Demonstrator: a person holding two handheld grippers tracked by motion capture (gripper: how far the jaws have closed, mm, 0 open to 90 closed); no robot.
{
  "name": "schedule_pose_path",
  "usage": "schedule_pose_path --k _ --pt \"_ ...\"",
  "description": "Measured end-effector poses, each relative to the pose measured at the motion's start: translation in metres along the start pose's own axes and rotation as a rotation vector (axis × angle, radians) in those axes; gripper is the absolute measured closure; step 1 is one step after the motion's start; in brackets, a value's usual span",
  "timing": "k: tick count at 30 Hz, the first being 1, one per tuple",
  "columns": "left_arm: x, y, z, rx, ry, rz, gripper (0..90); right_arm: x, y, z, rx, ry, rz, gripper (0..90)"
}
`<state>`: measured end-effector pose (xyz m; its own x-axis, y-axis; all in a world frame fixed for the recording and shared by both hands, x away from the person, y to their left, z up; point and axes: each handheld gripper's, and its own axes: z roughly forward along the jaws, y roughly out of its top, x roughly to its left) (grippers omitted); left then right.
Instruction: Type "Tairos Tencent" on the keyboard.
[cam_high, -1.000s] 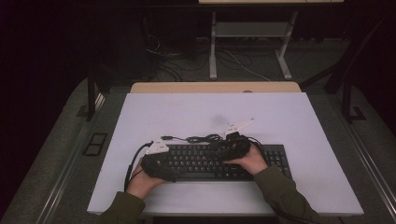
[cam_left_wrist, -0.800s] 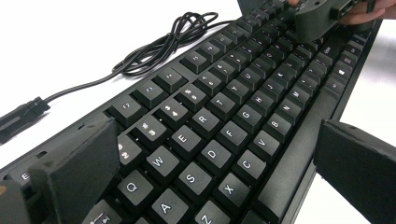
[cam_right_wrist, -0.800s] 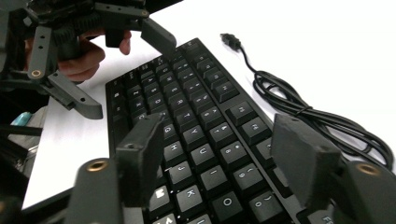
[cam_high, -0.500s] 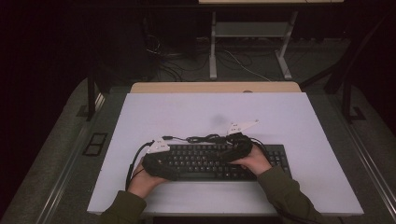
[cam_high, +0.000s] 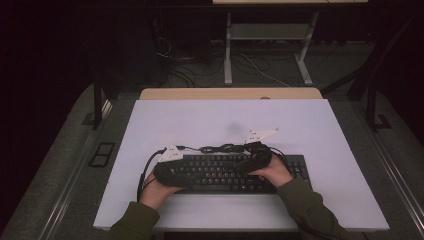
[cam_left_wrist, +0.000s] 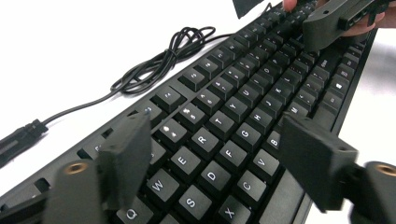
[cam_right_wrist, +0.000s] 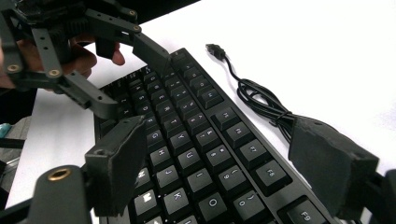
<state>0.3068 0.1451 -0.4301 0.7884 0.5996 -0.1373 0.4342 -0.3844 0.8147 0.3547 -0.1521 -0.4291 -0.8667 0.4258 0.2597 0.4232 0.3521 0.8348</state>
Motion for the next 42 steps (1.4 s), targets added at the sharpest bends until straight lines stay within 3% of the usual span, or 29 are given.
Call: schedule_pose_path --k 7,17,32,42 --pt "0.003 0.003 0.002 -0.021 -0.009 -0.011 55.1 -0.001 0.000 -0.001 -0.002 -0.005 -0.005 19.3" --pt "0.003 0.008 0.010 0.011 -0.013 -0.004 88.9 0.000 0.000 -0.001 0.001 -0.007 -0.006 19.3" --pt "0.003 0.006 0.020 0.070 -0.010 -0.011 88.9 0.000 0.001 -0.001 0.001 -0.007 -0.008 19.3" --pt "0.004 0.005 0.020 0.075 -0.007 -0.012 89.0 0.000 0.001 -0.001 0.002 -0.008 -0.008 19.3"
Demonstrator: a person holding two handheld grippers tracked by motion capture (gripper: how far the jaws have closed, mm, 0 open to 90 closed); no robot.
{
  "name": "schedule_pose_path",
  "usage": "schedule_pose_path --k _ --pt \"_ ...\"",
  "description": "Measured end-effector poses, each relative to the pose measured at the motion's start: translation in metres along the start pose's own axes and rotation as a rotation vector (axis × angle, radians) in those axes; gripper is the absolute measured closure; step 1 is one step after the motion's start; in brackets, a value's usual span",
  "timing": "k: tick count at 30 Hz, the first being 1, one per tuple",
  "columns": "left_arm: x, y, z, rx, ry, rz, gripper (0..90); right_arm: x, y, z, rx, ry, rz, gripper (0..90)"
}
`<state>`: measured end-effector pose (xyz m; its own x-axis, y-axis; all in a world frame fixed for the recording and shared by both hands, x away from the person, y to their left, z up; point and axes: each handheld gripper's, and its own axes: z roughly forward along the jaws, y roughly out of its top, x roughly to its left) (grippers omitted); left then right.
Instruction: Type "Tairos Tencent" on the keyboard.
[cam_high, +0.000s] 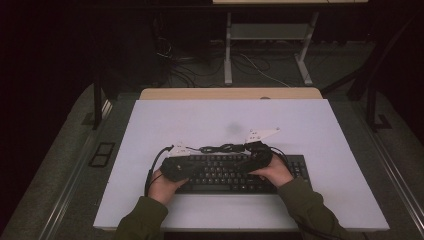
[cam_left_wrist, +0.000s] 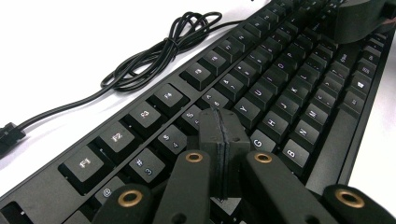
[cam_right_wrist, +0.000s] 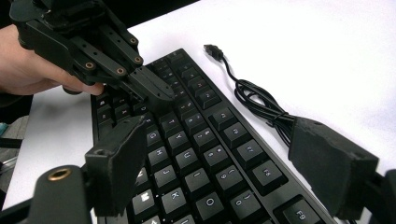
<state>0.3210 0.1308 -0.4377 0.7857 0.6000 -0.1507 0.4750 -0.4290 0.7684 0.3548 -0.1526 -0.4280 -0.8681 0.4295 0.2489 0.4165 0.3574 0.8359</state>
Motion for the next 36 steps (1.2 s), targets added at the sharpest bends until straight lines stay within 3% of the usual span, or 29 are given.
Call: schedule_pose_path --k 16,30,36 --pt "-0.001 0.000 0.000 0.016 0.000 0.000 88.9 0.000 0.000 0.000 0.000 -0.001 0.000 19.3" --pt "-0.003 0.002 -0.003 -0.011 -0.007 -0.005 88.8 0.000 0.001 -0.001 -0.004 0.000 0.001 19.3" --pt "-0.003 0.002 -0.009 -0.028 -0.009 -0.009 83.7 0.001 0.002 -0.002 -0.011 -0.001 -0.002 19.3"
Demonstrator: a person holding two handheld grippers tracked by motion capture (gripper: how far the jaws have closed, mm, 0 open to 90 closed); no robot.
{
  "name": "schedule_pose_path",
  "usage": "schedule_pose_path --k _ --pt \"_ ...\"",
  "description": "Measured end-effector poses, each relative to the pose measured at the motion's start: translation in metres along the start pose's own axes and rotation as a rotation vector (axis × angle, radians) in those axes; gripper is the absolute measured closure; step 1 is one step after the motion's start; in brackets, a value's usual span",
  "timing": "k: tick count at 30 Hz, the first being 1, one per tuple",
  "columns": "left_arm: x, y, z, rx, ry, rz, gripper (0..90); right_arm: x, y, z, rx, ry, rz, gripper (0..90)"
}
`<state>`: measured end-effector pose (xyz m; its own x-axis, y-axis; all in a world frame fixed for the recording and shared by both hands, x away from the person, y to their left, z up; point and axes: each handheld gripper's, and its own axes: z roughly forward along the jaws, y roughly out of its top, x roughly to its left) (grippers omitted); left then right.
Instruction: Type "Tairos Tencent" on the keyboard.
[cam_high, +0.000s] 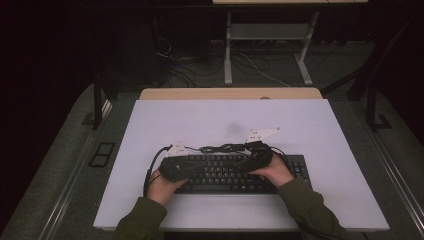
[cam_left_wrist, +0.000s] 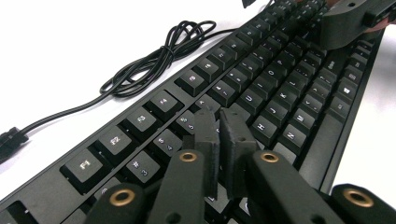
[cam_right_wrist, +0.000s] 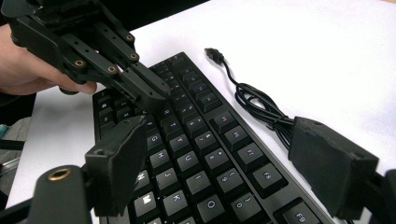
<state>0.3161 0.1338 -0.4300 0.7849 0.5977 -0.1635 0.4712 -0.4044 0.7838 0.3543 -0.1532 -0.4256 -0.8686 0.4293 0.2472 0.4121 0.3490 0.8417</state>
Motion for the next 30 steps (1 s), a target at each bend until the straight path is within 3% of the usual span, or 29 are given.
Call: schedule_pose_path --k 10,20,30 --pt "0.000 -0.003 -0.009 -0.011 0.000 -0.006 66.9 0.001 0.000 0.000 0.002 0.003 -0.007 19.0" --pt "0.002 -0.008 -0.017 -0.026 0.017 -0.003 44.2 0.002 -0.001 -0.001 0.023 0.009 -0.015 19.2" --pt "0.006 -0.013 -0.022 -0.052 0.025 -0.001 28.6 0.003 -0.003 0.000 0.065 0.006 -0.025 34.2"
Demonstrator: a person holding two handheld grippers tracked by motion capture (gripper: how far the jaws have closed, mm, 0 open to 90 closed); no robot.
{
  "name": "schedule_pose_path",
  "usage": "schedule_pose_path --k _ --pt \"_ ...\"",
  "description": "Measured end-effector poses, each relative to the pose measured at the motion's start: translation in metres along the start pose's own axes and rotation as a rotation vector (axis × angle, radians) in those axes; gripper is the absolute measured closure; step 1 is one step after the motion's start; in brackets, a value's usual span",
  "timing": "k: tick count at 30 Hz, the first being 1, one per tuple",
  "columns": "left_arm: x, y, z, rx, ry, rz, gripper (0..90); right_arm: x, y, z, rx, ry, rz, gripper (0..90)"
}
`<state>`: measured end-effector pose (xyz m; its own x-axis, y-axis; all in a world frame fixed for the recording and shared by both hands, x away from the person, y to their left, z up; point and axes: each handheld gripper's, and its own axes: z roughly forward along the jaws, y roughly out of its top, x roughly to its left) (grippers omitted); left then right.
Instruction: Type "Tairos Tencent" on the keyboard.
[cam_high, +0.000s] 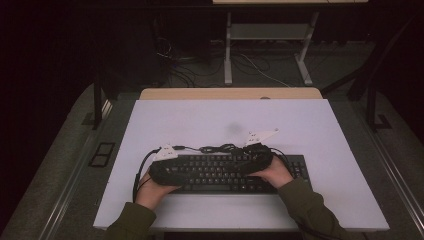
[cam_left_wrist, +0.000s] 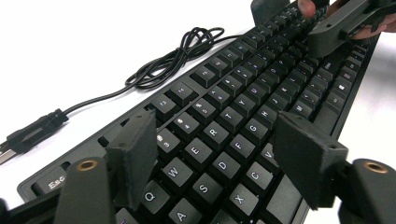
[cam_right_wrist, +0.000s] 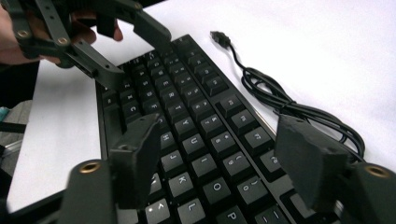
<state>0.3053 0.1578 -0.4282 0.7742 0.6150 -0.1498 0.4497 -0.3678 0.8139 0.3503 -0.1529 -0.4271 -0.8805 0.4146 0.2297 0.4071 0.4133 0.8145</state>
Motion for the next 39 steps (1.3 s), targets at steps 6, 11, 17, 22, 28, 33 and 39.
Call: schedule_pose_path --k 6,11,17,22,28,33,39 --pt "0.0006 -0.0017 0.0000 0.002 0.007 0.019 23.9 0.0006 -0.0014 0.0010 0.028 -0.004 -0.002 48.0" --pt "0.0020 -0.0024 -0.0007 -0.002 0.010 0.017 22.6 0.0010 -0.0027 0.0019 0.055 -0.007 -0.018 61.3" --pt "0.0034 -0.0031 -0.0012 -0.003 0.010 0.016 21.9 0.0020 -0.0034 0.0029 0.082 -0.011 -0.040 73.4" --pt "0.0038 -0.0038 -0.0008 -0.002 0.013 0.017 21.9 0.0037 -0.0040 0.0047 0.110 -0.015 -0.066 82.7" --pt "0.0038 -0.0037 -0.0013 -0.003 0.014 0.016 21.8 0.0056 -0.0040 0.0058 0.132 -0.023 -0.083 89.2" --pt "0.0035 -0.0037 -0.0011 -0.004 0.015 0.015 21.7 0.0061 -0.0043 0.0067 0.142 -0.027 -0.091 89.4" --pt "0.0036 -0.0037 -0.0011 -0.004 0.015 0.015 21.7 0.0072 -0.0051 0.0088 0.157 -0.037 -0.094 89.4"
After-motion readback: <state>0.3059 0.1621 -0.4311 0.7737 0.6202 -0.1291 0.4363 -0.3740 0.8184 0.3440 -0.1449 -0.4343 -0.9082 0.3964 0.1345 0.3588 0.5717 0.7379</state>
